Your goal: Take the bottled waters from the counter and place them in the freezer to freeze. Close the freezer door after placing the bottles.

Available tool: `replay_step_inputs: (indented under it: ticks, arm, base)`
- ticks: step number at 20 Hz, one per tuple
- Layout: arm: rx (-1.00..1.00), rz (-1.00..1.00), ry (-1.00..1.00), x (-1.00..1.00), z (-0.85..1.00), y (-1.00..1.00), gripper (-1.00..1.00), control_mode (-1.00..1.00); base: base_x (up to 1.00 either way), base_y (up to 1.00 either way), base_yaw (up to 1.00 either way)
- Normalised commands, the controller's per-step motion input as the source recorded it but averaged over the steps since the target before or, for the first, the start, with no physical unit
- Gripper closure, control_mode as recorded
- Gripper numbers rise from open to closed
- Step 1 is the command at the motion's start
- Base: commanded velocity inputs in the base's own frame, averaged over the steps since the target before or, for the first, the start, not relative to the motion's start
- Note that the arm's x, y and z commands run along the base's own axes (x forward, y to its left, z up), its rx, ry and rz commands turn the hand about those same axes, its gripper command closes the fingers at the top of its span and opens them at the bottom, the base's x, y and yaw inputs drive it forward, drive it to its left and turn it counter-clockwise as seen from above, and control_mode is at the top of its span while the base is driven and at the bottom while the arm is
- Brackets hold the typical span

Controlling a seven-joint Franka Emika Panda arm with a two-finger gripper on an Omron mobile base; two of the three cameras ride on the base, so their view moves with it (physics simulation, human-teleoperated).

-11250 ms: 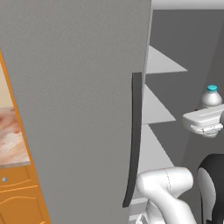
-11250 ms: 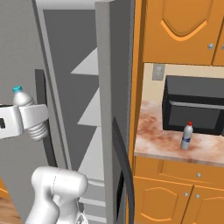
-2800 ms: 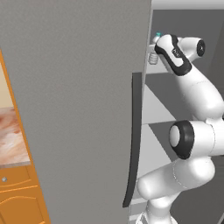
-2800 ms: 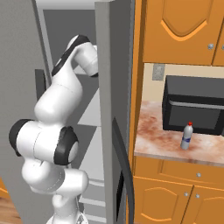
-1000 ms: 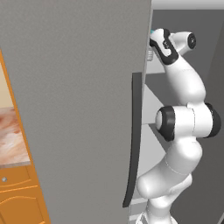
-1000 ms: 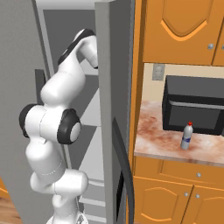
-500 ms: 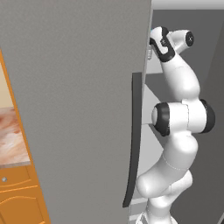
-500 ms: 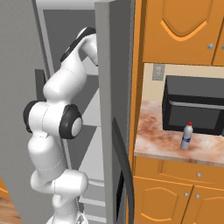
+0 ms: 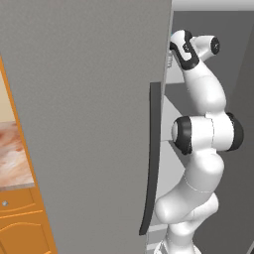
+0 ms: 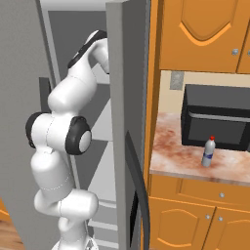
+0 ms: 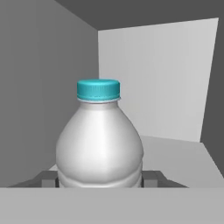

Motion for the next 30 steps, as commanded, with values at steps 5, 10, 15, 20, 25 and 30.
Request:
replay_step_inputs:
  ticks: [5,10,15,20,25,30]
  arm:
    - [0.00,0.00,0.00,0.00,-0.01,0.00,-1.00,-1.00]
    - [0.00,0.00,0.00,-0.01,0.00,0.00,-1.00,-1.00]
    - [0.00,0.00,0.00,-0.12,0.00,0.00,-1.00,-1.00]
    - [-0.01,-0.05,-0.04,-0.64,0.11,0.01,-1.00,-1.00]
    - [-0.01,-0.06,-0.08,-1.00,0.21,0.10,-1.00,-1.00]
    - [-0.03,-0.10,-0.03,-1.00,0.21,0.19,-1.00,-1.00]
  base:
    - [0.00,0.00,0.00]
    - [0.00,0.00,0.00]
    - [0.00,0.00,0.00]
    - [0.00,0.00,0.00]
    - [0.00,0.00,0.00]
    - [0.00,0.00,0.00]
